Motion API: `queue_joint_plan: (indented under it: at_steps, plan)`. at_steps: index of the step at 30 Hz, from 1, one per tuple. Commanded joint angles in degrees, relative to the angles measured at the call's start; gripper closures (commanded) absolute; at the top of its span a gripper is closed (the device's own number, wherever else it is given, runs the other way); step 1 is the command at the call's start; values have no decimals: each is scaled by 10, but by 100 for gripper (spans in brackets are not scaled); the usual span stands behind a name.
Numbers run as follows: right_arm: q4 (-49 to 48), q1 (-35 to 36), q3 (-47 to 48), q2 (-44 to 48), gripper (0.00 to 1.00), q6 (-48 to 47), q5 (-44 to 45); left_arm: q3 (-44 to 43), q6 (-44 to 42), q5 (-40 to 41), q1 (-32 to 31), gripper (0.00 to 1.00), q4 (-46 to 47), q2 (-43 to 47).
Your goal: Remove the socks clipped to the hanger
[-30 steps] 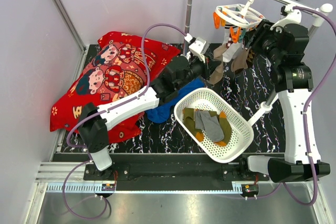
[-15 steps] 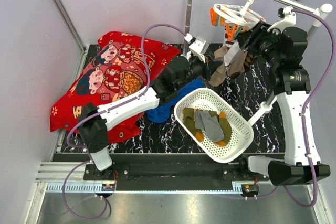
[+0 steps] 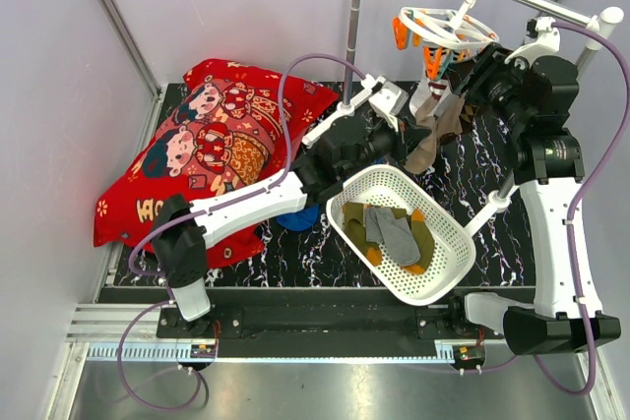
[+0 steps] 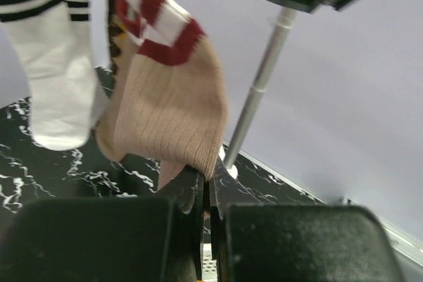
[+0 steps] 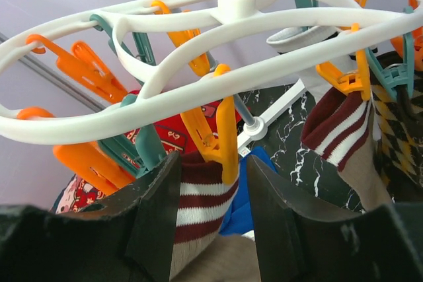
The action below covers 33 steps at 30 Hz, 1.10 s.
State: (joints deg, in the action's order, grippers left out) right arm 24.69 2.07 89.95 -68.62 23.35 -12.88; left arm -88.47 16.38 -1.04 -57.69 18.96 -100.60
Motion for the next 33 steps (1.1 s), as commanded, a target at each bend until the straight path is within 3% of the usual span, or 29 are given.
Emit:
queue_joint_plan:
  at_steps: [1, 17, 33]
  plan:
    - [-15, 0, 8, 21, 47, -14, 46, 2, -14, 8, -15, 100, 46, 0]
    - [3, 28, 41, 12, 44, -31, 54, -18, -28, 40, -37, 100, 40, -22]
    - [14, 140, 58, -6, 44, -125, 247, -25, -62, 72, -57, 100, 35, -19]
